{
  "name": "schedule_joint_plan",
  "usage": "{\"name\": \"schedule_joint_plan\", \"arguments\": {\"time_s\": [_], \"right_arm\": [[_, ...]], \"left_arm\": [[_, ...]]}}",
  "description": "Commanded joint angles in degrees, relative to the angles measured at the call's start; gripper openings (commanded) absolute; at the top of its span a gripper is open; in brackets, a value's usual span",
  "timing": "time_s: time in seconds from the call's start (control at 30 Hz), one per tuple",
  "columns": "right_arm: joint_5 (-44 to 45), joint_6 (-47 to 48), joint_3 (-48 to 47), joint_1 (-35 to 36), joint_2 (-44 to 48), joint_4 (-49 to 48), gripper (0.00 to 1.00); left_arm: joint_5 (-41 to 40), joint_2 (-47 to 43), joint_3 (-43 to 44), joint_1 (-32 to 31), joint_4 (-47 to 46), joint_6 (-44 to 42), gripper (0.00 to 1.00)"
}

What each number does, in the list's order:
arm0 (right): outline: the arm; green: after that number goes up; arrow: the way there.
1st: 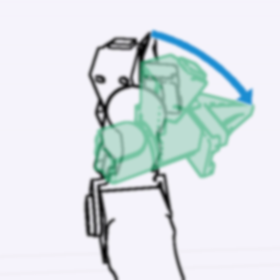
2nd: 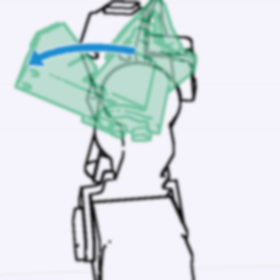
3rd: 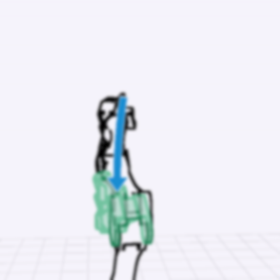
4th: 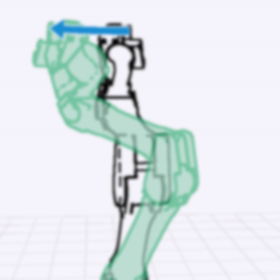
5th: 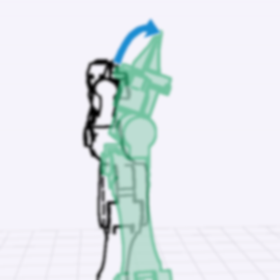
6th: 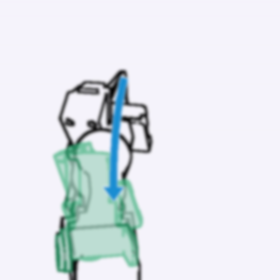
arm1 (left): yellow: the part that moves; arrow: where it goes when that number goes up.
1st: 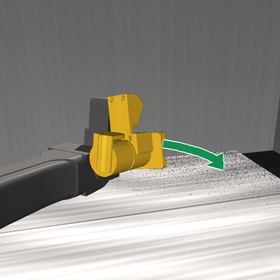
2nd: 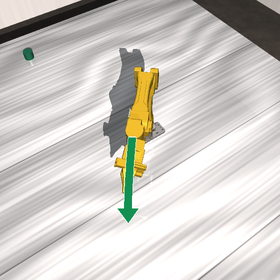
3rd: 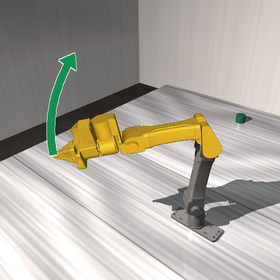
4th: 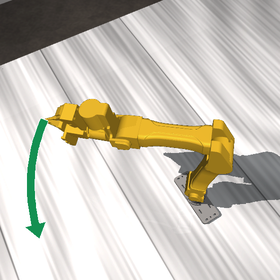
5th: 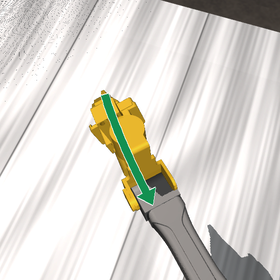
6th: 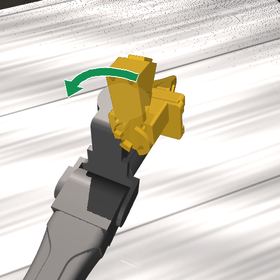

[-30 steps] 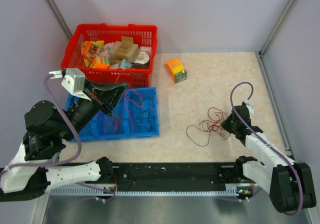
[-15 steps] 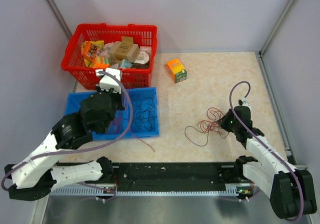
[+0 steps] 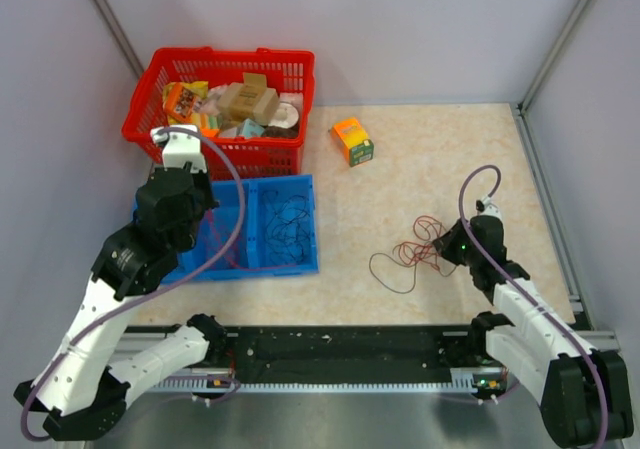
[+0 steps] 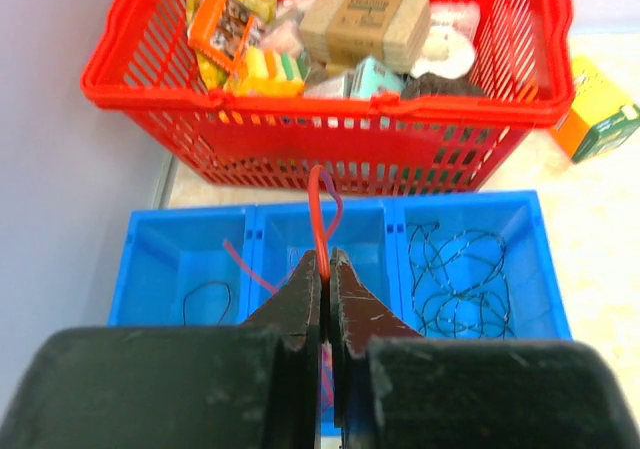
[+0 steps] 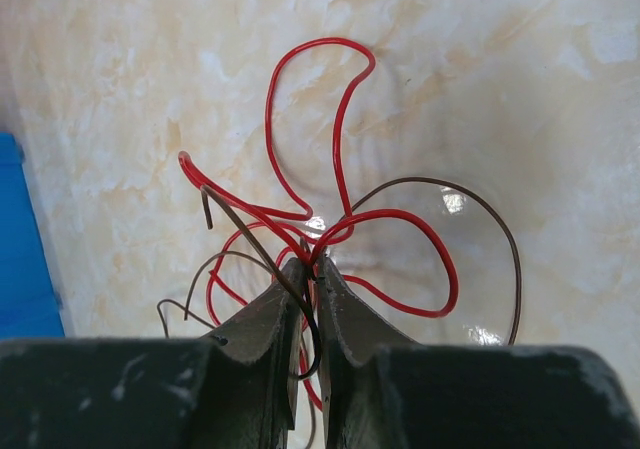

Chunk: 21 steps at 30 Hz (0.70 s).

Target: Untangle the cables

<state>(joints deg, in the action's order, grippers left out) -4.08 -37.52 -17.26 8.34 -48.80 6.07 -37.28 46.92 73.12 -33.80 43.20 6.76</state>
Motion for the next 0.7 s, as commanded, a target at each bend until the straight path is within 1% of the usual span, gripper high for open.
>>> {"name": "schedule_joint_plan", "arguments": {"time_s": [0.0, 0.07, 0.13, 0.3, 0.37, 0.47, 0.5, 0.57, 0.67], "right_arm": [[-0.76, 0.87, 0.64, -0.43, 1.07, -3.69, 0.1], [-0.93, 0.87, 0.73, -0.34, 1.16, -3.69, 0.1], [-1.02, 0.87, 0.82, -0.43, 1.42, -3.78, 0.1], [-1.28, 0.87, 1.17, -0.43, 2.47, -4.04, 0.1], [-1.37, 0.95, 1.35, -0.34, 3.0, -3.96, 0.1], [-1.37, 0.95, 1.7, -0.34, 3.62, -4.04, 0.11], [-1.37, 0.95, 1.7, -0.43, 3.71, -4.04, 0.11], [-1.46, 0.95, 1.7, -0.34, 3.88, -4.04, 0.11], [-1.64, 0.96, 1.7, -0.34, 3.97, -4.04, 0.11]], "left_arm": [[-1.39, 2.04, 9.13, 0.4, -3.21, -3.68, 0.0], [-2.01, 2.65, 10.37, 0.4, -4.08, -4.91, 0.0], [-0.87, 2.92, 10.2, 0.75, -4.7, -4.48, 0.0], [3.17, 4.59, 6.52, 2.07, -6.19, -3.07, 0.0], [4.31, 5.03, 4.58, 3.91, -7.6, -2.81, 0.0], [8.34, 4.94, 1.07, 6.55, -7.78, 0.43, 0.0], [8.53, 4.5, -0.33, 6.9, -7.61, 2.27, 0.0], [7.93, 2.93, -4.28, 7.0, -7.78, 5.61, 0.0], [4.86, 0.47, -10.69, 7.08, -7.26, 11.67, 0.0]]}}
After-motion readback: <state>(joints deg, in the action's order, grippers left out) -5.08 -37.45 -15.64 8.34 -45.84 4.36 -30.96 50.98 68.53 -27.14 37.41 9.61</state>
